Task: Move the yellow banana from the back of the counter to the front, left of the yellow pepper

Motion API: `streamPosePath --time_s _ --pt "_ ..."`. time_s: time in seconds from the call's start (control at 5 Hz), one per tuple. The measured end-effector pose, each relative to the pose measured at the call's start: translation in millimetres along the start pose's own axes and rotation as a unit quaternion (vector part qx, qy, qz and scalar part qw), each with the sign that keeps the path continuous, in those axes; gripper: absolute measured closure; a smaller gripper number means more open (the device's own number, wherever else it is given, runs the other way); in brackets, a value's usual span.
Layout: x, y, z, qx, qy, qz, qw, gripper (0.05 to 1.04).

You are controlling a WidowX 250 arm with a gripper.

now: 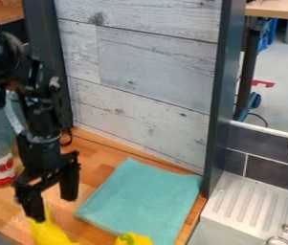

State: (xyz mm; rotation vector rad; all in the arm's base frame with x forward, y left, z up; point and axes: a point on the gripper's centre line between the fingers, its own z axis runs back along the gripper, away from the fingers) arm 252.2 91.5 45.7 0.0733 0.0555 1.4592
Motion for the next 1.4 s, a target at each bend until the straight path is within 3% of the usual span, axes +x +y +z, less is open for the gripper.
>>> streamPosePath --time_s 0.2,0.4,0.6,0.8,1.0,1.2,1.4 --pt "-0.9 1.1 11.7 0.034 -0.014 -0.039 0.9986 0.081" --pt "-11.7 -2.8 27.8 0.073 -0.049 -0.164 0.9826 0.081" --pt "-33.1 -11.5 45.5 0.103 -0.069 -0.289 0.9494 0.081" --pt "-46.1 -24.7 57.6 0.097 -0.070 -0.407 0.9054 0.081" --pt "-55.7 -29.0 64.9 0.032 -0.067 -0.532 0.8437 0.081" --pt "-45.0 -23.1 69.5 -0.014 -0.053 -0.633 0.7724 0.081" --pt "-42.9 -24.0 77.9 0.004 -0.047 -0.710 0.7025 0.081"
